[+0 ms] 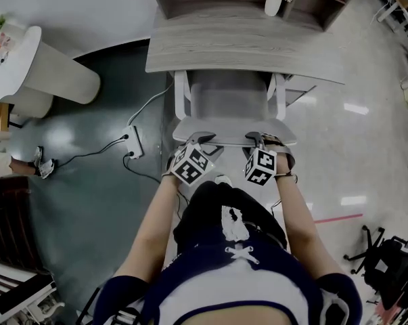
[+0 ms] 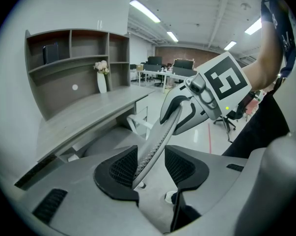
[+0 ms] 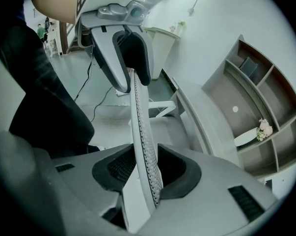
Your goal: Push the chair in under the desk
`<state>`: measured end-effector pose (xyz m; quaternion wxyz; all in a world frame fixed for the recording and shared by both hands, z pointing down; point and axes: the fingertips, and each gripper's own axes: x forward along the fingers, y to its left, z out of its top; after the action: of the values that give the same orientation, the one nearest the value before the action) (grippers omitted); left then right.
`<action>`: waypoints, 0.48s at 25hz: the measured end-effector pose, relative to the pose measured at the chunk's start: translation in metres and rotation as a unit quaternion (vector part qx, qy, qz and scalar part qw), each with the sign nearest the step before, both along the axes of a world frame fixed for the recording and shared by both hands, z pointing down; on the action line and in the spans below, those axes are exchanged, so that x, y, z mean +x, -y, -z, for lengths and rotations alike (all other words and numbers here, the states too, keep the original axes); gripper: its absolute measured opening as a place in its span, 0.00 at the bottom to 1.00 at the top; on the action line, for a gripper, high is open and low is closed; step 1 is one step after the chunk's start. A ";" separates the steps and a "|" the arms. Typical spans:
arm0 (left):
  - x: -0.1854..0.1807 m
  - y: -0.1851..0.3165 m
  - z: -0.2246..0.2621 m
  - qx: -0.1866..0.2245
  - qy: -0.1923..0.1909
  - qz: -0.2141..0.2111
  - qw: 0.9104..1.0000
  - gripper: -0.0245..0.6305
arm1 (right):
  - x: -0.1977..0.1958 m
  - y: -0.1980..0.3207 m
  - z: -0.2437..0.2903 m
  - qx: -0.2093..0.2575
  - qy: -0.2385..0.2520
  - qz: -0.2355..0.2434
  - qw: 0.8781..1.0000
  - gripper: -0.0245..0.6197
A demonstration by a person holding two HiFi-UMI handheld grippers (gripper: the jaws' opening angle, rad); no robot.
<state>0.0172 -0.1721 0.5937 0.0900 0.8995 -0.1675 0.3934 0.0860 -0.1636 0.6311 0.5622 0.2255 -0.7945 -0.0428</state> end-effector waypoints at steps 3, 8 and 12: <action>0.000 0.006 0.000 0.003 -0.001 0.001 1.000 0.31 | 0.000 0.006 -0.001 0.000 -0.002 0.000 1.000 0.22; 0.000 0.013 -0.001 0.002 -0.001 -0.001 1.000 0.31 | 0.000 0.013 -0.001 -0.002 -0.001 -0.002 1.000 0.22; 0.001 0.021 0.000 0.001 -0.001 -0.003 1.000 0.31 | 0.000 0.022 -0.001 -0.004 -0.002 -0.003 1.000 0.22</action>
<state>0.0177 -0.1934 0.5937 0.0879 0.9005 -0.1650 0.3926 0.0865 -0.1854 0.6317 0.5652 0.2252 -0.7927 -0.0381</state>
